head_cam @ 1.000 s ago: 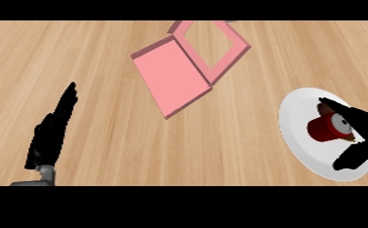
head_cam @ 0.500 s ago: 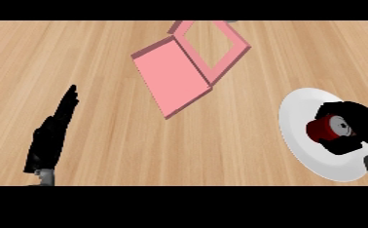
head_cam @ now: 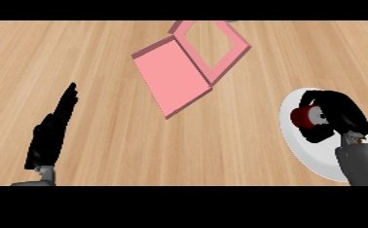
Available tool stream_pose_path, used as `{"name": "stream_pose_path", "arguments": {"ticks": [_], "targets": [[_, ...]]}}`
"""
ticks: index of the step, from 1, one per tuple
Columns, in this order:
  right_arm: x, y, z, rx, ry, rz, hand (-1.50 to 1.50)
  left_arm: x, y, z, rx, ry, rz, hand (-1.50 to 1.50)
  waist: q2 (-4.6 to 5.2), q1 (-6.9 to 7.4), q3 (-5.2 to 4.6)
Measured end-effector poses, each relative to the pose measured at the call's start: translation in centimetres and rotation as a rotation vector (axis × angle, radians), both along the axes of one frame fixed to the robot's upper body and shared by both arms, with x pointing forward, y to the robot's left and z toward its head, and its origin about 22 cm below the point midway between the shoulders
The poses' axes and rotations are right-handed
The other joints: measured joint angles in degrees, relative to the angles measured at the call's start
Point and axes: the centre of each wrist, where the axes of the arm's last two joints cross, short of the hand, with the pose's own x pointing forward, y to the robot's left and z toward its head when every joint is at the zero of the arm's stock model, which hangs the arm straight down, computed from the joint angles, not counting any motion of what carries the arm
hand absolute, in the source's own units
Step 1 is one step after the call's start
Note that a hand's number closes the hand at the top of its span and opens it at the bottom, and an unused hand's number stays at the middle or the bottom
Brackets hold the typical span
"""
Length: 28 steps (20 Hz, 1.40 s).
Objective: Pick the can from the plate and place it in the cardboard box
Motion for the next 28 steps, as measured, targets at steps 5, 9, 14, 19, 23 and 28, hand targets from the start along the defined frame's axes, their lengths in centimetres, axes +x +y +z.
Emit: {"name": "stream_pose_path", "arguments": {"ticks": [5, 9, 14, 19, 23, 28], "targets": [[0.9, 7.3, -0.2, -0.072, -0.075, -0.039, 1.5, -0.5, 0.3, -0.1, -0.002, 0.0, -0.006, 0.0, -0.11, 0.07, -0.12], [0.9, 9.6, 1.8, -0.103, -0.14, -0.062, 1.5, -0.7, 0.3, -0.1, 0.002, 0.002, 0.004, 0.0, -0.07, -0.12, -0.02], [0.6, 11.8, 5.6, 0.045, -0.264, -0.004, 1.5, -0.5, -0.1, -0.4, -0.007, 0.001, 0.003, 0.0, -0.12, -0.33, 0.03], [0.5, 13.9, 9.5, 0.268, -0.417, 0.11, 1.5, -0.5, -0.1, -0.3, -0.006, -0.005, 0.005, 0.0, -0.12, -0.24, 0.05], [0.3, 16.4, 12.2, 0.376, -0.479, 0.189, 1.5, -0.4, -0.1, -0.5, -0.006, -0.004, 0.003, 0.0, -0.07, -0.11, 0.04], [1.6, 19.7, 15.5, 0.435, -0.498, 0.245, 1.5, -0.2, -0.5, 0.0, -0.002, -0.007, 0.0, 0.0, 0.0, 0.17, 0.03]]}}
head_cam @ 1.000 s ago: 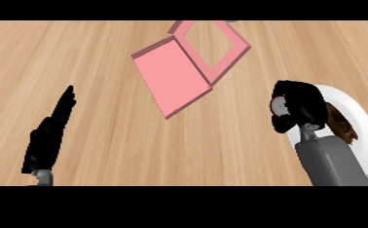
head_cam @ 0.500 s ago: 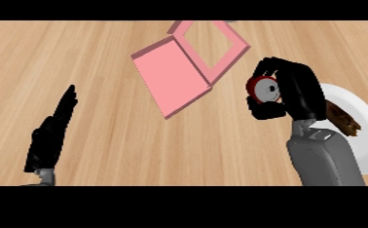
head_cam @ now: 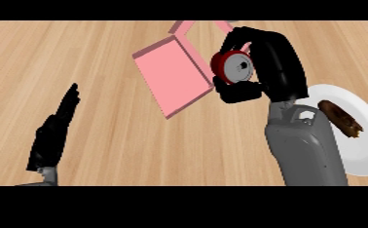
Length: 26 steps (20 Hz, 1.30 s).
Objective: Pick the can from the plate and place it in the cardboard box
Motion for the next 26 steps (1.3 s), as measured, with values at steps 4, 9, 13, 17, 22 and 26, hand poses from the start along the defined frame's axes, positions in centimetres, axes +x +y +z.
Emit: {"name": "stream_pose_path", "arguments": {"ticks": [4, 9, 13, 17, 22, 26], "targets": [[1.8, 2.7, 1.5, 0.003, 0.013, 0.001, 1.5, 0.4, 0.1, -0.4, 0.001, 0.007, -0.008, 0.0, 0.08, 0.21, -0.01], [4.8, 6.2, 1.6, -0.009, 0.044, -0.01, 1.5, 1.0, -0.4, 0.2, 0.002, 0.009, -0.016, 0.0, 0.22, 0.72, -0.01], [7.3, 8.1, 1.1, -0.024, 0.09, -0.009, 1.5, 1.5, -1.1, 0.4, 0.005, 0.0, -0.019, 0.0, 0.35, 1.12, -0.02], [9.5, 9.5, 0.3, -0.04, 0.149, -0.027, 1.5, 1.5, -0.7, 0.4, 0.002, -0.006, -0.035, 0.0, 0.62, 2.1, -0.03], [11.2, 10.1, -2.1, -0.078, 0.218, -0.056, 1.5, 1.6, -1.1, 0.3, 0.0, -0.012, -0.05, 0.0, 0.89, 3.05, -0.04], [12.0, 9.4, -4.4, -0.043, 0.279, -0.106, -1.5, 2.2, -1.4, 0.7, 0.0, -0.021, -0.059, 0.0, 1.21, 3.92, -0.04]]}}
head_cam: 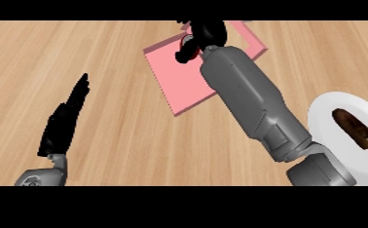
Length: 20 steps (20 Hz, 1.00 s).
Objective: Pick the can from the plate and place it in the cardboard box
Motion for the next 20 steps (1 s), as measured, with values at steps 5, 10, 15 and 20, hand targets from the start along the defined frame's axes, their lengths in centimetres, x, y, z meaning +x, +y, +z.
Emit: {"name": "stream_pose_path", "arguments": {"ticks": [5, 10, 15, 20], "targets": [[0.5, -0.3, -1.1, 0.049, 0.005, -0.023, -1.5, 0.4, -0.3, 0.0, 0.002, -0.003, -0.024, 0.0, 0.27, 0.86, 0.01], [0.7, -0.8, -1.2, 0.212, -0.074, -0.071, -1.5, 0.2, -0.8, -0.1, 0.003, 0.0, -0.03, 0.0, 0.33, 1.11, 0.06], [1.0, -1.7, -0.9, 0.414, -0.188, -0.148, -1.5, -0.1, -0.7, -0.4, -0.001, -0.001, -0.01, 0.0, 0.18, 0.23, 0.1], [1.7, -3.9, -0.1, 0.618, -0.261, -0.198, -1.5, -0.5, 0.1, -0.2, 0.003, 0.005, 0.01, 0.0, -0.12, -1.19, 0.12]]}}
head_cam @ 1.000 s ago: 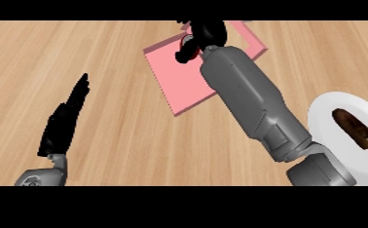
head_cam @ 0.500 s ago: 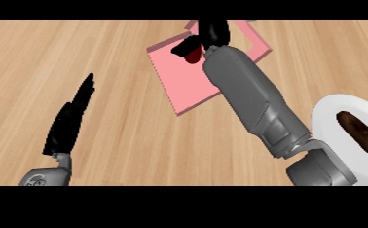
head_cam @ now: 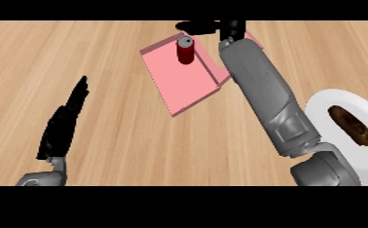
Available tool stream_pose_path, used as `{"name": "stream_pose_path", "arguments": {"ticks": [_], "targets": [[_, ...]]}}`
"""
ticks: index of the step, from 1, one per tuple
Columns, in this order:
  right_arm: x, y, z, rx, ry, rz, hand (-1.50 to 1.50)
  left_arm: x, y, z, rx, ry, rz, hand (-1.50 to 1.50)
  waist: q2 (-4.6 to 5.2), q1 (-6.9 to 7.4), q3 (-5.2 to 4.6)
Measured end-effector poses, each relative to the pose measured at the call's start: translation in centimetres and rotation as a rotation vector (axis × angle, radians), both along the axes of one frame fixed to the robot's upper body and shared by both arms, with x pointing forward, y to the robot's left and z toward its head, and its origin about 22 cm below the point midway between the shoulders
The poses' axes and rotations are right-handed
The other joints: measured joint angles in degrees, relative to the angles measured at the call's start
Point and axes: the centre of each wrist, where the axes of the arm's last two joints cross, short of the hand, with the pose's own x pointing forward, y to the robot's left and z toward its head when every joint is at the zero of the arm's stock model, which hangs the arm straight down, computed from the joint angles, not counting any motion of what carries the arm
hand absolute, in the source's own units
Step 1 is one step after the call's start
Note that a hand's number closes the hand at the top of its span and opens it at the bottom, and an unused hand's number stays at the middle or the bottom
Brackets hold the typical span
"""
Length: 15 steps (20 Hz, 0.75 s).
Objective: Pick the can from the plate and place it in the cardboard box
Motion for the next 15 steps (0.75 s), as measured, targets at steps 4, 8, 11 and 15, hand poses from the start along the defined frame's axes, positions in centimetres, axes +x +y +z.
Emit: {"name": "stream_pose_path", "arguments": {"ticks": [4, 8, 11, 15], "targets": [[0.7, -3.7, 0.1, 0.085, -0.036, -0.081, -1.5, -0.3, 0.6, 0.2, 0.001, 0.006, 0.021, 0.0, -0.38, -1.18, -0.01], [0.8, -8.9, -0.9, 0.139, -0.056, -0.158, -1.5, -0.8, 1.1, 0.0, -0.001, 0.01, 0.038, 0.0, -0.75, -2.27, -0.03], [0.2, -13.2, -1.8, 0.165, -0.071, -0.178, -1.5, -1.2, 1.6, -0.2, 0.001, 0.013, 0.047, 0.0, -0.93, -2.82, -0.04], [-0.8, -19.3, -1.7, 0.166, -0.085, -0.169, -1.5, -1.3, 1.9, 0.1, -0.004, 0.016, 0.054, 0.0, -1.08, -3.24, -0.04]]}}
